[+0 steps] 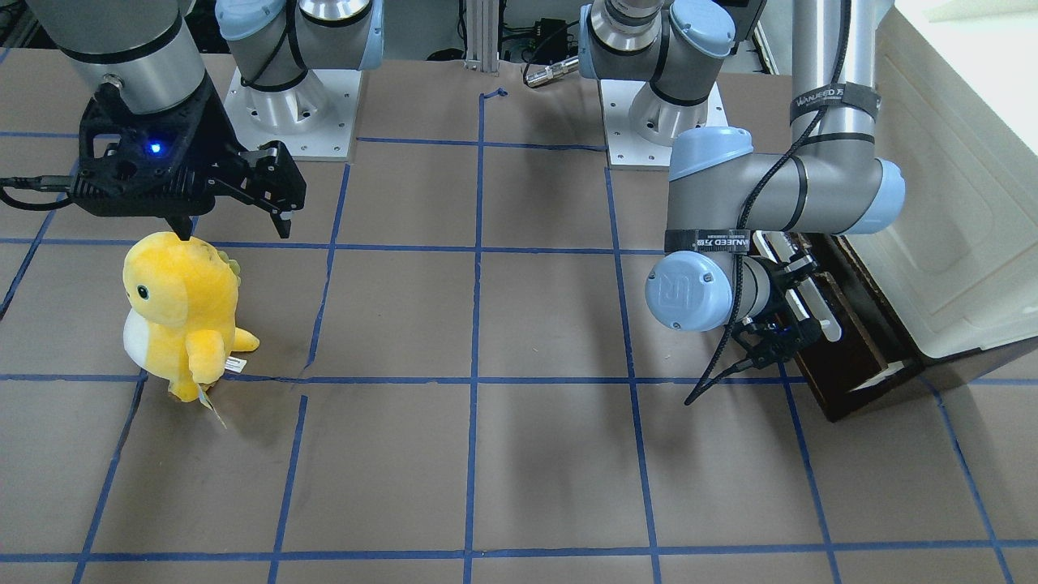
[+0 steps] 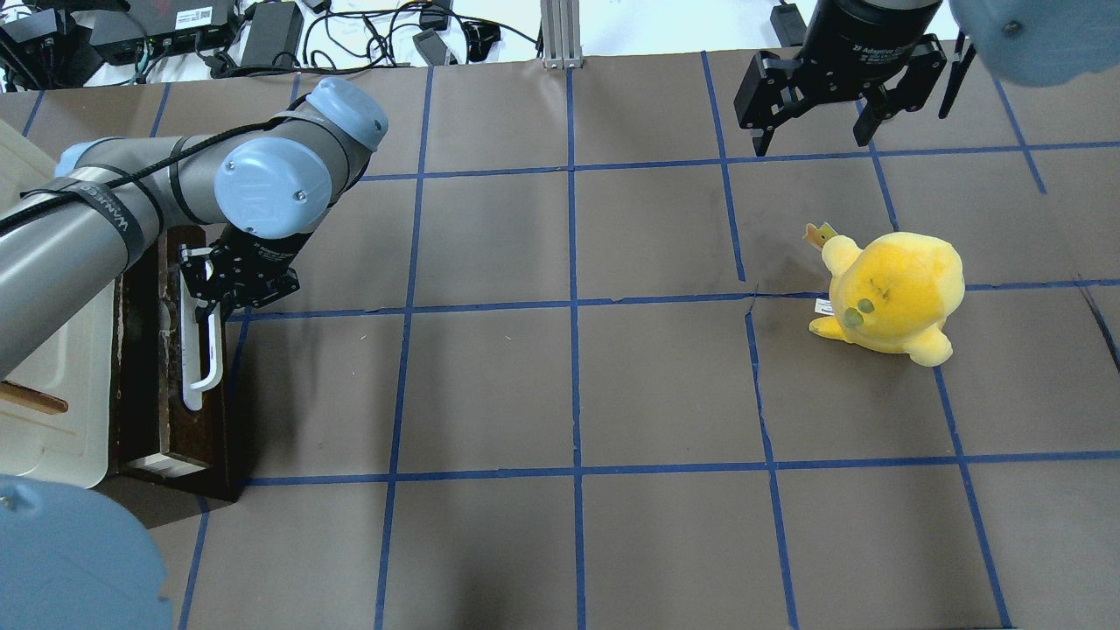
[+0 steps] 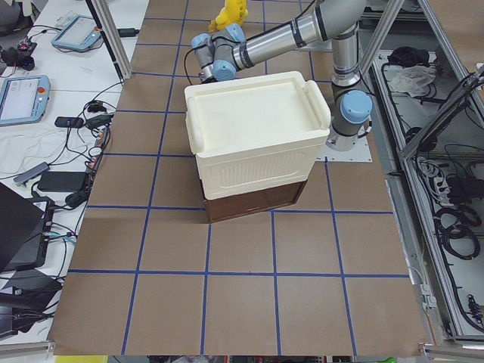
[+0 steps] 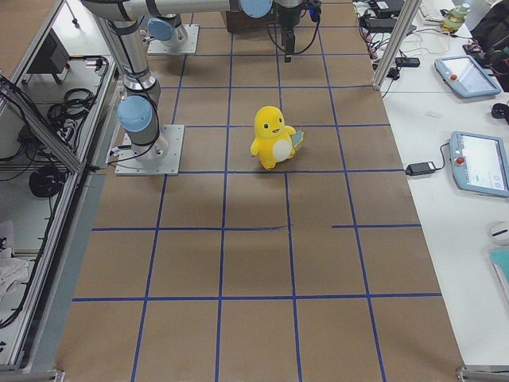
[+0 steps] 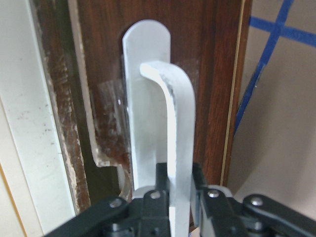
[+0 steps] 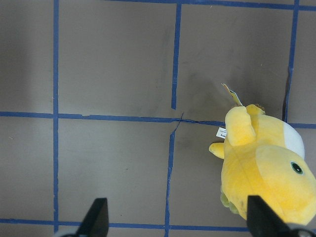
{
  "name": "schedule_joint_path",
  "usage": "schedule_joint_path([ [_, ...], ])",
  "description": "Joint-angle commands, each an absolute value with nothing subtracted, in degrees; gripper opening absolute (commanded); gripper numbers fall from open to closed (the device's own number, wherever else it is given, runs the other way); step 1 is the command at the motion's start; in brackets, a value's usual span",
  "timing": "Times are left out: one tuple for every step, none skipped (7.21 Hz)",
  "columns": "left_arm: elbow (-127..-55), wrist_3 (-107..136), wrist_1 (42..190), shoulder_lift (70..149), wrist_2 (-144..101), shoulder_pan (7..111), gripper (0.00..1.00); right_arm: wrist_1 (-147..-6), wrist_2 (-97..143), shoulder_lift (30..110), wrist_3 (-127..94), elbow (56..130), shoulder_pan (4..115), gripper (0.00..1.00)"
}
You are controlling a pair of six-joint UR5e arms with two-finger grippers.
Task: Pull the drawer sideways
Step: 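Pull the handle with the left gripper, sliding the drawer out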
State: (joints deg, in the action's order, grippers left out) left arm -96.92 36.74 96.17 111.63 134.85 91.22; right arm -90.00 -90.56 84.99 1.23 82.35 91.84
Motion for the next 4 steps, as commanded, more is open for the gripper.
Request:
schedule_joint_path([
  [-97.0,37.2,96.9,111.8,135.6,91.2,0.14,-90.0,-90.6,85.0,1.2,82.4,91.8,1.00],
  [-96.6,37.3,97.1,112.1,135.6,91.2,0.14,-90.0,-90.6,85.0,1.2,82.4,91.8,1.00],
  [-96.5,37.4,97.1,112.4,135.5,91.3,0.14,-90.0,-90.5,85.0,1.2,82.4,91.8,1.00],
  [-96.4,37.6,97.0,112.5,135.5,91.4,0.15,-90.0,-90.6,85.0,1.3,82.4,91.8,1.00],
])
